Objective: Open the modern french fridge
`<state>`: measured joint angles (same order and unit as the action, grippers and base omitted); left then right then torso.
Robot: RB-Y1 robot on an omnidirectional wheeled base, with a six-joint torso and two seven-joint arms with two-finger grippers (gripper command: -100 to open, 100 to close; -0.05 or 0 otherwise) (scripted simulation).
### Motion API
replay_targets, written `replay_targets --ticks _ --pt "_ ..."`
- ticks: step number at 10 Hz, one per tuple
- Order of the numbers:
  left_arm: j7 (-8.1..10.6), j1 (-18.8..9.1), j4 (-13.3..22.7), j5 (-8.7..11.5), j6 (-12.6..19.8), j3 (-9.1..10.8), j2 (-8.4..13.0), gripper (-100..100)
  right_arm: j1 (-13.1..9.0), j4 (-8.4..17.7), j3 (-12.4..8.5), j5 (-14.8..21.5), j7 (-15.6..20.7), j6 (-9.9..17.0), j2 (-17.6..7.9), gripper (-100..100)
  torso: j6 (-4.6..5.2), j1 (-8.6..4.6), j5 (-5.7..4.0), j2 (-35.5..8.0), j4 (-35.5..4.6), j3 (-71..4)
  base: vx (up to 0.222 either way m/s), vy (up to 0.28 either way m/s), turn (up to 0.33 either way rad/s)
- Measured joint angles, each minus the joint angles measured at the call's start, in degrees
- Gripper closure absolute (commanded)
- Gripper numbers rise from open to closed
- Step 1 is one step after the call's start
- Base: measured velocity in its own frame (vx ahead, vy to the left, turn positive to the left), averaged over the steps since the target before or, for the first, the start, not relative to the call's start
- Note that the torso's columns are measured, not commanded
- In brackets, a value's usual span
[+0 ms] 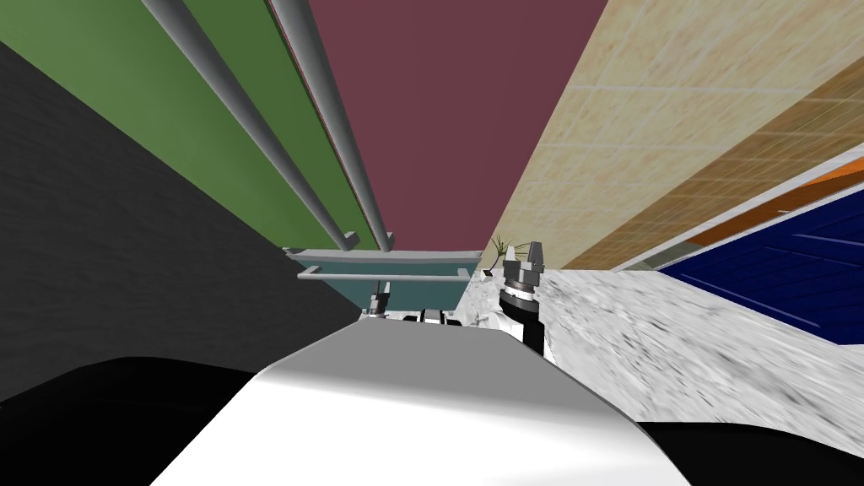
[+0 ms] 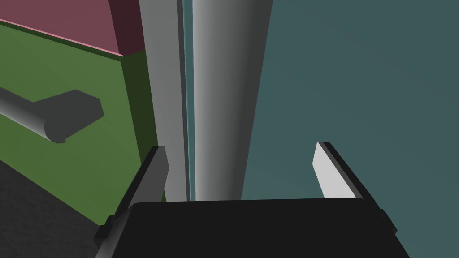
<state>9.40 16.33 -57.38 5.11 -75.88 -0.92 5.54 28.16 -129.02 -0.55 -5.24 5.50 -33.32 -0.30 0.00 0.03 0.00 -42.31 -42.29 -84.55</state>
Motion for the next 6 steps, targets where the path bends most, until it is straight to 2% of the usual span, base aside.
replay_targets --ticks 2,6 --pt "0.20 -0.79 -1.74 0.18 2.37 0.31 0.44 -100 0.00 0.00 0.00 0.00 0.00 0.00 0.00 0 0.00 -0.04 0.00 -0.03 -0.01 0.02 -0.024 -0.018 0.012" --pt "0.60 -3.44 -3.00 0.61 6.30 1.07 1.36 -100 0.00 0.00 0.00 0.00 0.00 0.00 0.00 0 0.00 -0.02 0.00 0.05 0.02 -0.03 -0.017 -0.012 0.008"
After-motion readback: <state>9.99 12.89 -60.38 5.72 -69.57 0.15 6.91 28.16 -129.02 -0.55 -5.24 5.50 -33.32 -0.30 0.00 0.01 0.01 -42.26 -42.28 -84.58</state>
